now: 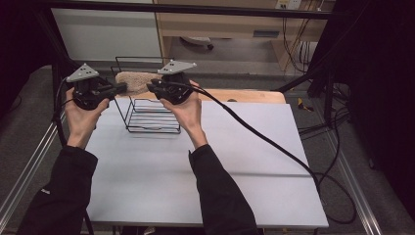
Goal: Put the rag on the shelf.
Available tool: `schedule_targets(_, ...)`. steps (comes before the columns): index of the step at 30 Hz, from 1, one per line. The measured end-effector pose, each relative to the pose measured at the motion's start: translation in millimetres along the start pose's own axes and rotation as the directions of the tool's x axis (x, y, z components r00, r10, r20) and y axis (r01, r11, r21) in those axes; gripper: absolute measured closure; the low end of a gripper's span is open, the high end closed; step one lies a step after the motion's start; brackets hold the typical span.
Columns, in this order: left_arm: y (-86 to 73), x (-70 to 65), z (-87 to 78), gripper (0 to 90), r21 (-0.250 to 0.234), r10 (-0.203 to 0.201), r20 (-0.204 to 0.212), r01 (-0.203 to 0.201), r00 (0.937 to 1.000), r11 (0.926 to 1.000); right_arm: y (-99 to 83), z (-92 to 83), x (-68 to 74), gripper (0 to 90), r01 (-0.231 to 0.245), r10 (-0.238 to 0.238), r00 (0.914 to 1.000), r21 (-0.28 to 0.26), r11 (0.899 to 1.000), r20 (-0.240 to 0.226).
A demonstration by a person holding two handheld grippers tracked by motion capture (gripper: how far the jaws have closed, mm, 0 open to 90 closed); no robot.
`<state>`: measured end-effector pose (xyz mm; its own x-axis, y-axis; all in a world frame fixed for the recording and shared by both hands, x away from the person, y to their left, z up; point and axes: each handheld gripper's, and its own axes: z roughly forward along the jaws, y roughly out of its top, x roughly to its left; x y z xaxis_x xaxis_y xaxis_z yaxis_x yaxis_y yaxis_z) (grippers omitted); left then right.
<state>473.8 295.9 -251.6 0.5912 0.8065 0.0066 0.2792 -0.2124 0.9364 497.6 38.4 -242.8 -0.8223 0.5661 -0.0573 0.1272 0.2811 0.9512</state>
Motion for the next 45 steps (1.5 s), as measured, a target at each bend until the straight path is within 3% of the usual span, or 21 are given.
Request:
schedule_targets(8,-9.3,2.7,6.0,89.8,0.009,-0.001,-0.006,0.001,1.0000,1.0000,-0.7,-1.4,3.1,74.0,-0.015,0.015,0.9997,0.005,1.000,-0.018)
schedule_targets(12,-10.1,2.2,7.8,89.8,0.009,0.006,-0.011,-0.006,0.9999,0.9999,-4.0,-0.2,2.7,83.3,-0.018,0.018,0.9998,0.036,0.999,0.001)
schedule_targets(16,-10.7,2.7,9.2,89.8,0.007,0.010,-0.016,-0.009,0.9998,0.9999,-13.5,1.5,-2.6,90.0,-0.077,0.077,0.9970,0.051,0.996,0.006)
schedule_targets(22,-11.7,3.6,13.9,89.7,0.000,0.002,-0.014,-0.002,0.9999,1.0000,-22.1,5.7,-9.9,90.0,-0.073,0.071,0.9964,0.055,0.996,0.046)
schedule_targets(26,-12.2,5.0,15.1,89.7,-0.001,-0.006,-0.006,0.006,1.0000,1.0000,-24.6,6.3,-12.2,89.4,-0.073,0.072,0.9966,0.043,0.996,0.039)
schedule_targets(30,-13.5,3.2,11.0,88.4,-0.003,-0.005,0.002,0.005,1.0000,1.0000,-24.1,0.9,-11.0,84.0,-0.078,0.078,0.9968,0.031,0.996,0.018)
schedule_targets(35,-19.3,-1.2,2.4,80.3,0.013,-0.001,0.010,0.001,0.9999,0.9999,-21.3,-13.6,-6.0,74.7,-0.069,0.069,0.9976,0.026,0.997,-0.002)
schedule_targets(45,-48.5,-14.5,2.8,51.0,0.081,-0.022,0.031,0.020,0.9993,0.9965,-35.3,-54.8,-8.6,44.4,-0.058,0.054,0.9972,0.061,0.996,0.051)
